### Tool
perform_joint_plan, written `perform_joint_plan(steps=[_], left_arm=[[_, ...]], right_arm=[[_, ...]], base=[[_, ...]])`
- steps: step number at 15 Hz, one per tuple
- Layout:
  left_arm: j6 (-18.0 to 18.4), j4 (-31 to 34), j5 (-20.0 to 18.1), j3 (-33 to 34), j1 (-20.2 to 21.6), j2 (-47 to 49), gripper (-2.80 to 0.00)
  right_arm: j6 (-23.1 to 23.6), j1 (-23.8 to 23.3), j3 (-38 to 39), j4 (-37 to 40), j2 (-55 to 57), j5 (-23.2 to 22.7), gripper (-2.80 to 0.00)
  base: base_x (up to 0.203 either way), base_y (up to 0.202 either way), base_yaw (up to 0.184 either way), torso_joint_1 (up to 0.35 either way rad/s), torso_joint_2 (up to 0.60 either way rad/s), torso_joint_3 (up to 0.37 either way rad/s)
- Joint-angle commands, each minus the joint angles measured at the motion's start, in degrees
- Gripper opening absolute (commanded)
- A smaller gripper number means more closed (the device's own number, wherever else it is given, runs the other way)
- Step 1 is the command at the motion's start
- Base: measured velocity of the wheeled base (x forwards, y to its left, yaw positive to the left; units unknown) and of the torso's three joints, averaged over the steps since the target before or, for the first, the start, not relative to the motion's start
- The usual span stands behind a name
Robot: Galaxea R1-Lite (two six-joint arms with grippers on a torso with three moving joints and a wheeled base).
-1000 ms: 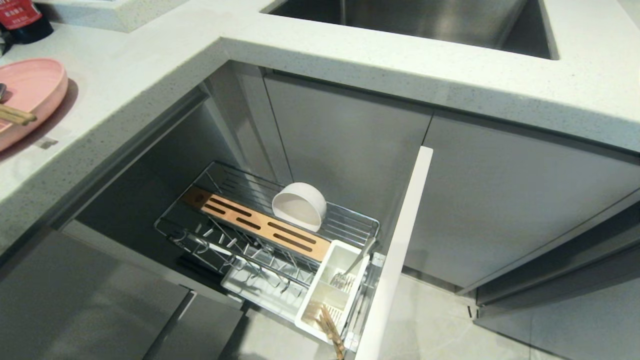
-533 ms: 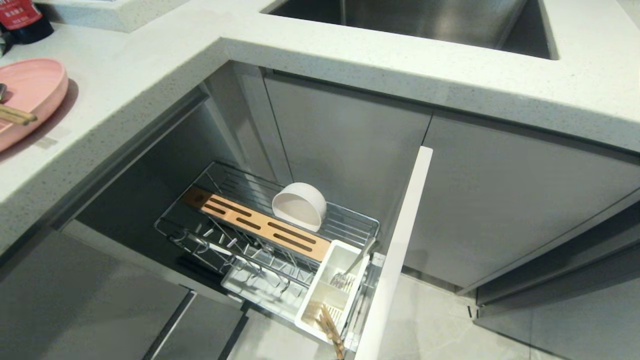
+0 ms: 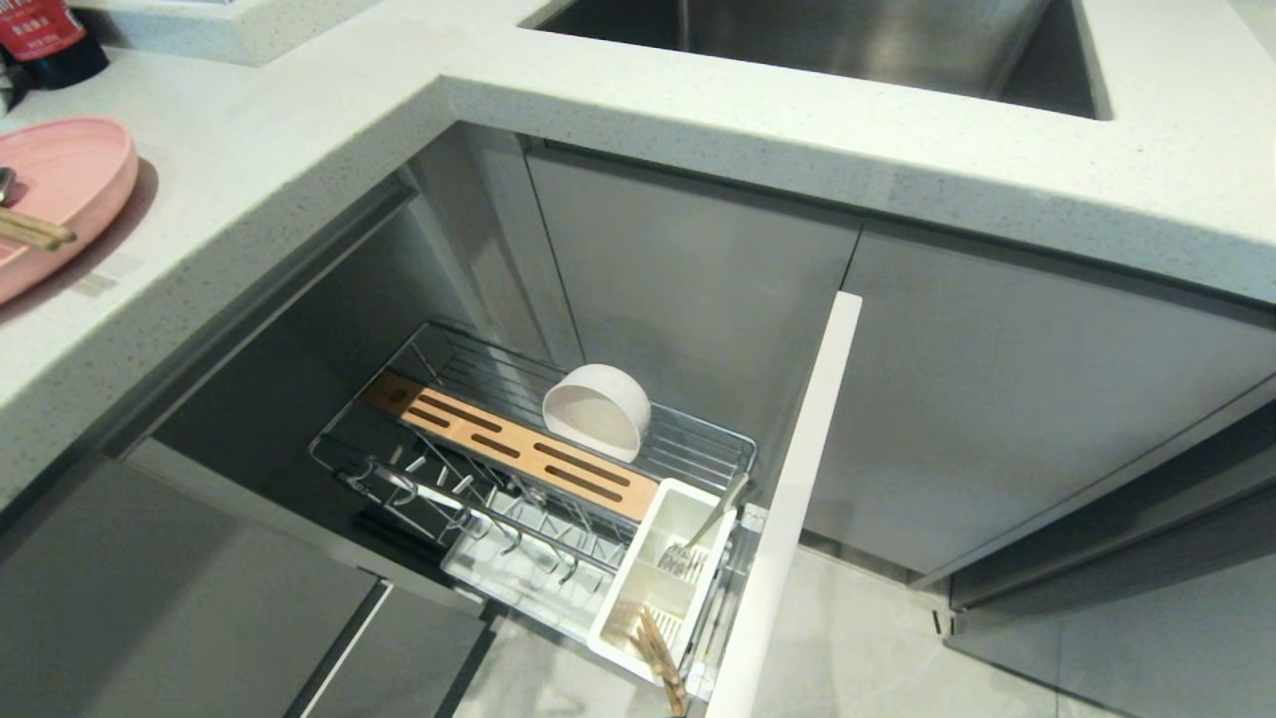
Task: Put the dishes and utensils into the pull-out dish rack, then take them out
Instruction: Pick up the chopsticks and place it in the cupboard
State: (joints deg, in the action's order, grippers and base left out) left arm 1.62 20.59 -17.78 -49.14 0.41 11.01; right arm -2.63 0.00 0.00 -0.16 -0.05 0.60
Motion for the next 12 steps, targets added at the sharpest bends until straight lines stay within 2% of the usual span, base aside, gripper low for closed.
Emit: perform_joint_plan(steps=[1, 3, 4, 5, 10, 11, 12], left_arm=[[2.53, 0.87, -0.37, 3.51, -0.25, -6.04, -2.8], [5.52, 0.84, 0.79, 9.51, -0.12, -10.65, -2.8], [5.89, -1.08, 4.5, 12.81, -0.09, -11.07, -2.8], [5.92, -3.64, 6.24, 16.4, -0.08, -11.01, -2.8], [7.12, -27.16, 12.29, 43.64, -0.07, -10.93, -2.8], [7.19, -29.75, 12.92, 47.55, -0.06, -10.93, -2.8], [6.92, -29.38, 13.76, 49.3, -0.06, -10.93, -2.8]], right_arm=[[0.0, 0.0, 0.0, -0.02, 0.05, 0.02, -2.8], [0.0, 0.0, 0.0, -0.02, 0.05, 0.02, -2.8], [0.0, 0.0, 0.0, -0.02, 0.05, 0.02, -2.8], [0.0, 0.0, 0.0, -0.02, 0.05, 0.02, -2.8], [0.0, 0.02, 0.0, -0.02, 0.05, 0.01, -2.8], [0.0, 0.0, 0.0, -0.02, 0.05, 0.01, -2.8], [0.0, 0.0, 0.0, -0.02, 0.05, 0.02, -2.8]], base=[[0.0, 0.0, 0.0, 0.0, 0.0, 0.0], [0.0, 0.0, 0.0, 0.0, 0.0, 0.0], [0.0, 0.0, 0.0, 0.0, 0.0, 0.0], [0.0, 0.0, 0.0, 0.0, 0.0, 0.0], [0.0, 0.0, 0.0, 0.0, 0.0, 0.0], [0.0, 0.0, 0.0, 0.0, 0.0, 0.0], [0.0, 0.0, 0.0, 0.0, 0.0, 0.0]])
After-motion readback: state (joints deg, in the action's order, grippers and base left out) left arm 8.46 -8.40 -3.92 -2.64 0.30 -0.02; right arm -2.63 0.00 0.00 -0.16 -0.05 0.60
